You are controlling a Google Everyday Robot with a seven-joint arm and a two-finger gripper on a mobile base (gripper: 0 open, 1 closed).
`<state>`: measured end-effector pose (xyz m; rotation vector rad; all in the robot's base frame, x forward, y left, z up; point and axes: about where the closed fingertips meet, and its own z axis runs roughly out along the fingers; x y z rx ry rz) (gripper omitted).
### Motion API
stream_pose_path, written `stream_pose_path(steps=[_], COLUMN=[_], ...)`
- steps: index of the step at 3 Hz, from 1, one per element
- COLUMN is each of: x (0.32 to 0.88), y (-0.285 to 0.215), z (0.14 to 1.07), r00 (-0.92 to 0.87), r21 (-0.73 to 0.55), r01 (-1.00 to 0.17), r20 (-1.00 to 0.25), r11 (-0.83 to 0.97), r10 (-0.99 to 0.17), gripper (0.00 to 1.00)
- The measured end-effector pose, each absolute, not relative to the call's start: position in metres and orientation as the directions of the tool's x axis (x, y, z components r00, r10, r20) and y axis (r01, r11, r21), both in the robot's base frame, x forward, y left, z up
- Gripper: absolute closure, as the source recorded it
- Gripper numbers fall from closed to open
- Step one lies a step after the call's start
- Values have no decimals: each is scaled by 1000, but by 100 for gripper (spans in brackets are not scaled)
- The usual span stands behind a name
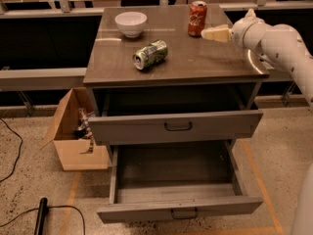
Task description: Place coke can into middle drawer
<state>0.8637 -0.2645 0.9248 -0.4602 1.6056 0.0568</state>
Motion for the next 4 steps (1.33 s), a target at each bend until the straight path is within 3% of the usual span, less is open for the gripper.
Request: stream_pose_path(steps=[1,4], x=[888,936], y=[-267,-211], z=[947,936], r00=[17,-27], r21=[-215,-63], r01=[-272,-430], r20=[-976,-996], r11=[938,901], r10=[-219,-83], gripper=[0,0])
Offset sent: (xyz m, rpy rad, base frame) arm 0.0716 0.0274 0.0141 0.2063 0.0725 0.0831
